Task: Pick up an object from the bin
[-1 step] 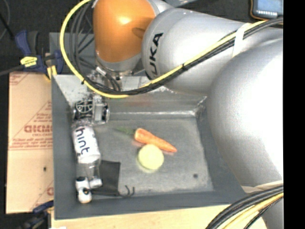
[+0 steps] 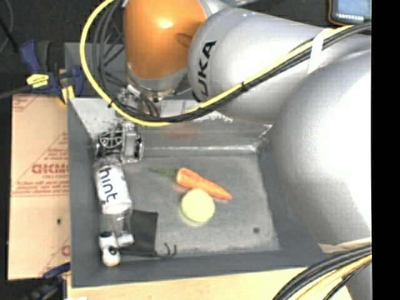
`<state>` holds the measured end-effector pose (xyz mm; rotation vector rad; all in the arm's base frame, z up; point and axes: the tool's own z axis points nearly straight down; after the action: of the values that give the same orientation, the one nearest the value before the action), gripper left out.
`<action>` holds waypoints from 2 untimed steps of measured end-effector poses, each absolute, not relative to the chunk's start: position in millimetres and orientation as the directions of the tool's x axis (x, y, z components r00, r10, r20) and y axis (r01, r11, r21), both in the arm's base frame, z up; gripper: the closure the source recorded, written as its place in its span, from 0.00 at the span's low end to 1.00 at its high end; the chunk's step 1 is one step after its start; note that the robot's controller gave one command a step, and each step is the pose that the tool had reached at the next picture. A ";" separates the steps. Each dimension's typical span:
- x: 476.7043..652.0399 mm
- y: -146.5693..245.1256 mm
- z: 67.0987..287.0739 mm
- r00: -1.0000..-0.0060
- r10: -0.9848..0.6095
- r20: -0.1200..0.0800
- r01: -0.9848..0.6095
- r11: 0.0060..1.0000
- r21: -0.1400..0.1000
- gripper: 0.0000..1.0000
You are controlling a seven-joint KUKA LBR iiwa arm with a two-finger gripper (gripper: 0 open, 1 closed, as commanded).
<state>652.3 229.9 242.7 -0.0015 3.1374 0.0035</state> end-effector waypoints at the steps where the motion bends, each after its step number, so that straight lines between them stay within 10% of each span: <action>1: 642.5 231.2 194.3 -0.982 -0.188 -0.005 -0.188 0.982 0.001 0.00; 2: 624.3 235.8 166.7 -0.848 -0.530 -0.008 -0.530 0.848 -0.002 0.00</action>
Offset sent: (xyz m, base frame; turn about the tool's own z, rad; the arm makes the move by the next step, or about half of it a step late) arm -0.0339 0.0080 -0.0827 -0.5727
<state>624.3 235.8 166.7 -0.8633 3.0124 0.0009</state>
